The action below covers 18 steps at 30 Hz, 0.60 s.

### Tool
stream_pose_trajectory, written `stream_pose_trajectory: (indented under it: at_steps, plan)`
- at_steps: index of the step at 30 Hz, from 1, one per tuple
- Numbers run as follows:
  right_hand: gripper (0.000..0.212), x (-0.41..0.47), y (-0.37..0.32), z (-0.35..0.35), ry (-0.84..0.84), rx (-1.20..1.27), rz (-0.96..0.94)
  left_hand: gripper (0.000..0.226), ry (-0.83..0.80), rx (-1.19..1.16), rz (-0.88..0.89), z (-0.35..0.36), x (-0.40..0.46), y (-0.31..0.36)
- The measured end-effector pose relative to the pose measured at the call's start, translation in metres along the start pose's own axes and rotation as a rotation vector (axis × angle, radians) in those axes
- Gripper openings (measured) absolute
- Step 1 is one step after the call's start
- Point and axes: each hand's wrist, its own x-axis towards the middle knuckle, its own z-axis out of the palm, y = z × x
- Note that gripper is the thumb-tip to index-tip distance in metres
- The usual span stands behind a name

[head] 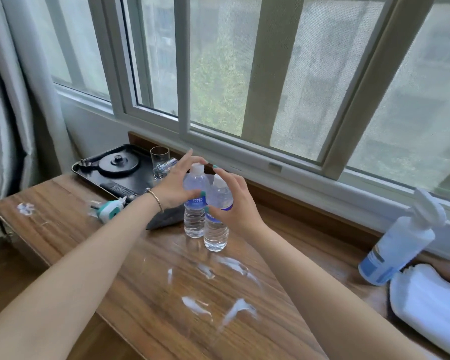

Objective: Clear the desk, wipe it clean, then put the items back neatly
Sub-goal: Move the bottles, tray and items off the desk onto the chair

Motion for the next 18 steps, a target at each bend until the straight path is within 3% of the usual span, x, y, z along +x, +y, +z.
stream_pose_trajectory:
  at_steps: [6, 12, 18]
  plan:
    - [0.078, 0.002, 0.003, 0.009, 0.004, 0.009, 0.009, 0.076, -0.061, -0.021, 0.083, 0.003, -0.002, -0.008]
    - [0.081, 0.003, 0.005, 0.007, -0.013, -0.017, 0.033, 0.091, -0.013, -0.015, 0.146, 0.011, -0.006, -0.007]
    - [0.082, 0.001, 0.004, 0.007, -0.033, -0.057, 0.059, 0.082, 0.015, -0.009, 0.123, 0.013, -0.008, -0.013]
